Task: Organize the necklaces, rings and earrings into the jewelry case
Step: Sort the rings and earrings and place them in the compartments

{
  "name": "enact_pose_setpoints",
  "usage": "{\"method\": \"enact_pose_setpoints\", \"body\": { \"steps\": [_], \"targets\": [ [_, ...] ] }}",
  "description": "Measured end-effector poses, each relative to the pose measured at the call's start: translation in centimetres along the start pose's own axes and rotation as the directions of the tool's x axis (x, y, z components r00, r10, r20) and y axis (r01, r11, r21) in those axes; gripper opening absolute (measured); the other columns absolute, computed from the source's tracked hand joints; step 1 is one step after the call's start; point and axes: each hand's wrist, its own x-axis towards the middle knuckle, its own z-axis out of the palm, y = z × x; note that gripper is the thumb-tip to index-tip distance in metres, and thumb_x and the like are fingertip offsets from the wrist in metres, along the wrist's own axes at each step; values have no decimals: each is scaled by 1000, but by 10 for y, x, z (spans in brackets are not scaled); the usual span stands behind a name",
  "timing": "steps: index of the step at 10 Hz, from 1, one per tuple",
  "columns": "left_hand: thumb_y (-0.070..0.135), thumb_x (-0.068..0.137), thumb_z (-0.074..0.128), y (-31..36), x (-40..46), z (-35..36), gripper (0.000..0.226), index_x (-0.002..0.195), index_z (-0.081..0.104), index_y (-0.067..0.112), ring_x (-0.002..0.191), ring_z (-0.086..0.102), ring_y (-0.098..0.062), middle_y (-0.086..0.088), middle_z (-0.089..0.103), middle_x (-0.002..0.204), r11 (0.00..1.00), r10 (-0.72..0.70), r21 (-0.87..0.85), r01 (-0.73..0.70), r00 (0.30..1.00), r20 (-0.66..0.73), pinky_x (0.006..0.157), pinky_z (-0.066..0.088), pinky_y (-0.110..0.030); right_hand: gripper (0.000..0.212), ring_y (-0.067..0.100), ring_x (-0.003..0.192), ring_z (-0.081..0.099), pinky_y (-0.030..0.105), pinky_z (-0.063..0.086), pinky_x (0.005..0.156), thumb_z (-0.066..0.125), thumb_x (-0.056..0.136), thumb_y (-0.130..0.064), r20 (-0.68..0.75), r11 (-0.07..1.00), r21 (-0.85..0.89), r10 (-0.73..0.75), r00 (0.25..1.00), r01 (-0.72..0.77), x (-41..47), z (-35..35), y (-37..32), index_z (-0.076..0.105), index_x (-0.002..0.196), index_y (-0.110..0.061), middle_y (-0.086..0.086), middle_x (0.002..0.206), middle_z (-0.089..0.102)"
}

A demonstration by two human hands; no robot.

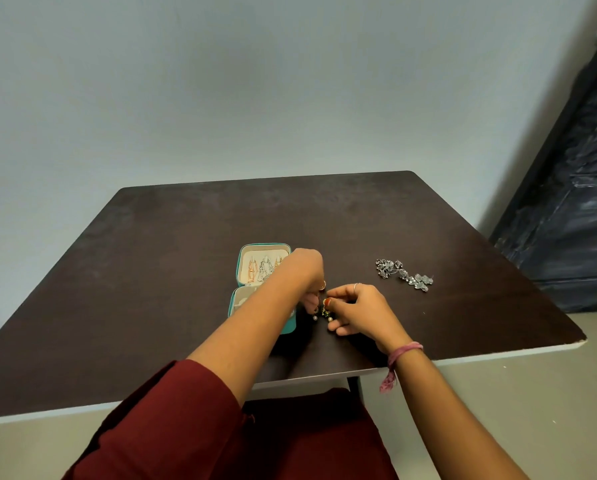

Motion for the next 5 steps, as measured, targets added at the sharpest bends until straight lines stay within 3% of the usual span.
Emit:
{"method": "enact_pose_setpoints", "body": {
  "steps": [1,2,5],
  "targets": [
    [3,89,55,0,5,-8,15,100,64,0,57,60,-17,-13,69,98,993,-53,-110,45,996,-67,45,48,-12,9,18,55,68,22,51,44,60,89,-7,13,1000,29,2,1000,-2,0,-11,-4,63,97,-11,8,85,66],
    [8,81,66,5,11,-19,13,93,66,5,82,70,-23,-11,73,91,991,-66,-123,51,991,-114,76,58,-31,10,15,51,67,20,48,41,55,92,-6,-23,999,36,-29,999,29,1,-29,-10,63,93,-12,8,84,63],
    [11,85,52,45,9,-2,20,92,70,7,95,65,-28,-10,70,99,957,81,-247,-152,958,-274,80,54,-33,16,4,41,57,13,36,36,56,89,-5,-292,978,-98,-206,934,185,15,-112,-4,68,97,-11,4,76,67]
  ]
}}
